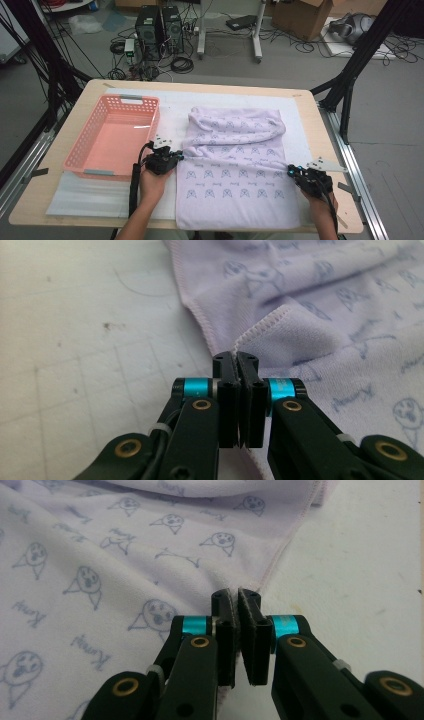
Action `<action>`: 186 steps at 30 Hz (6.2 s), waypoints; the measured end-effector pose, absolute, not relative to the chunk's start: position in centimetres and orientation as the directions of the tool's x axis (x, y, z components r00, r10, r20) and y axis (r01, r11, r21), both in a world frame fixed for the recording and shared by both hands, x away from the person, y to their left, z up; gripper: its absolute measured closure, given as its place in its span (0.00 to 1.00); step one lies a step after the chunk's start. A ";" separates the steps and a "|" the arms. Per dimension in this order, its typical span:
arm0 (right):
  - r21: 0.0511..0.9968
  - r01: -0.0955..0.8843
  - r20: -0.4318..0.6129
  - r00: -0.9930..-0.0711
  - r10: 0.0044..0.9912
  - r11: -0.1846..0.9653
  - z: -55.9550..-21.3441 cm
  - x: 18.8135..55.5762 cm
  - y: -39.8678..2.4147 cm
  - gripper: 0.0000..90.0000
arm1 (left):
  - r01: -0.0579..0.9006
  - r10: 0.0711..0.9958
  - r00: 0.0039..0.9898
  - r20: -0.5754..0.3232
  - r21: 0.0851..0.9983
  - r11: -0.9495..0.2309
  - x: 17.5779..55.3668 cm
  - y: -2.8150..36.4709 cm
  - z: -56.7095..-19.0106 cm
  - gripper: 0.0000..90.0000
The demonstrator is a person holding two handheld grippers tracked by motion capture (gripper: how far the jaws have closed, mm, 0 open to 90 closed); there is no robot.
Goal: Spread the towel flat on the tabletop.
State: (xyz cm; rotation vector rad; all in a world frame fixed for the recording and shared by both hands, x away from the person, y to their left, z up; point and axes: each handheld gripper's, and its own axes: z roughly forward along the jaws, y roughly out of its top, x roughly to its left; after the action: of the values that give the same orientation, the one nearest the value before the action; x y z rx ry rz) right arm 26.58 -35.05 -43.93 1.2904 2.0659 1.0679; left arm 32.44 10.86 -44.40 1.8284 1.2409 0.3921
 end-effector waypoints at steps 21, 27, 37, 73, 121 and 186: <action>0.777 0.554 0.034 -0.512 0.858 0.300 -45.1 22.0 -35.8 0.61 | 0.552 0.771 0.608 -0.190 0.799 -0.238 24.5 11.4 -45.3 0.53; 0.759 0.555 0.013 -0.536 0.844 0.341 -44.9 21.7 -35.2 0.85 | 0.502 0.786 0.615 -0.070 0.803 -0.321 23.5 10.1 -45.2 0.82; 0.757 0.580 0.085 -0.544 0.835 0.301 -44.8 20.1 -35.8 0.97 | 0.530 0.761 0.625 -0.173 0.811 -0.250 22.3 11.9 -45.1 0.97; 0.785 0.563 0.086 -0.513 0.854 0.258 -43.8 16.6 -35.9 0.73 | 0.496 0.768 0.613 -0.184 0.847 -0.193 20.9 13.1 -44.8 0.48; 0.779 0.576 0.079 -0.482 0.873 0.248 -44.2 20.5 -35.6 0.70 | 0.556 0.753 0.612 -0.244 0.809 -0.189 24.7 12.1 -45.4 0.56; 0.756 0.594 0.053 -0.474 0.879 0.274 -44.9 20.1 -34.6 0.96 | 0.557 0.728 0.654 -0.207 0.783 -0.278 23.9 10.7 -45.3 0.96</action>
State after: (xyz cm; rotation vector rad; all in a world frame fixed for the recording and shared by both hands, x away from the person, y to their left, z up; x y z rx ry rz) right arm 20.15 -34.64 -44.87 1.3344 2.1737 1.0382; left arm 23.92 10.70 -45.28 1.9674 1.0038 0.2388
